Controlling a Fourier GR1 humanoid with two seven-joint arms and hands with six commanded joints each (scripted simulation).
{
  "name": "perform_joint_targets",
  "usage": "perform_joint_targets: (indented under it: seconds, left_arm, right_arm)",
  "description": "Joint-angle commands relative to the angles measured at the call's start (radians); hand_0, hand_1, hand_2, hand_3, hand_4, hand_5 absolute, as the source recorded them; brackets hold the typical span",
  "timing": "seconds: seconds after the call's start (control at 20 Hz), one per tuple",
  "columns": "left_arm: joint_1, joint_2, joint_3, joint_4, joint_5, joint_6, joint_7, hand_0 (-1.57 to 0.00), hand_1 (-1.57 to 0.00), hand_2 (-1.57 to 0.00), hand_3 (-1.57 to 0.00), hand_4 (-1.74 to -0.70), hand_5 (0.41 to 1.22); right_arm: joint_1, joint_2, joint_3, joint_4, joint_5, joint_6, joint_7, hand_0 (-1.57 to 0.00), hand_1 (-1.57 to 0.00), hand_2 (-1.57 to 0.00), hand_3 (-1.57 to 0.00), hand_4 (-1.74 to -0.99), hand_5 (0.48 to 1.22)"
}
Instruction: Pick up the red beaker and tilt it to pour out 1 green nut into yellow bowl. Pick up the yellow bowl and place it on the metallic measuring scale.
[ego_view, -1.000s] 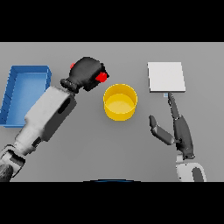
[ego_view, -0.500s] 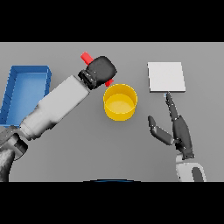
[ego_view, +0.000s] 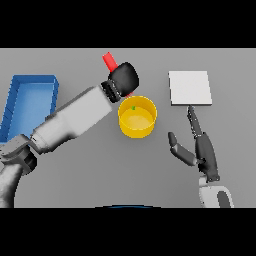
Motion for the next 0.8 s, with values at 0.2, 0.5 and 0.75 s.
perform_joint_targets:
  seconds: [0.2,0.5,0.75]
  left_arm:
    - [-0.017,-0.010,-0.103,0.000,-0.073,0.028,0.013,-1.57,-1.57,-1.57,-1.57,-1.74,1.221]
    - [-0.121,-0.048,-0.226,0.061,-0.142,-0.024,-0.056,-1.57,-1.57,-1.57,-1.57,-1.73,1.221]
    - [-0.174,-0.064,-0.277,0.074,-0.152,-0.068,-0.082,-1.57,-1.57,-1.57,-1.57,-1.73,1.221]
  right_arm:
    - [-0.008,-0.005,-0.004,0.002,0.030,-0.027,0.009,0.00,0.00,0.00,0.00,-1.076,0.678]
    - [-0.004,-0.002,0.000,0.002,0.034,-0.031,-0.011,0.00,0.00,0.00,0.00,-1.061,0.671]
    - [-0.018,-0.003,0.003,0.006,0.045,-0.034,0.003,0.00,0.00,0.00,0.00,-1.035,0.685]
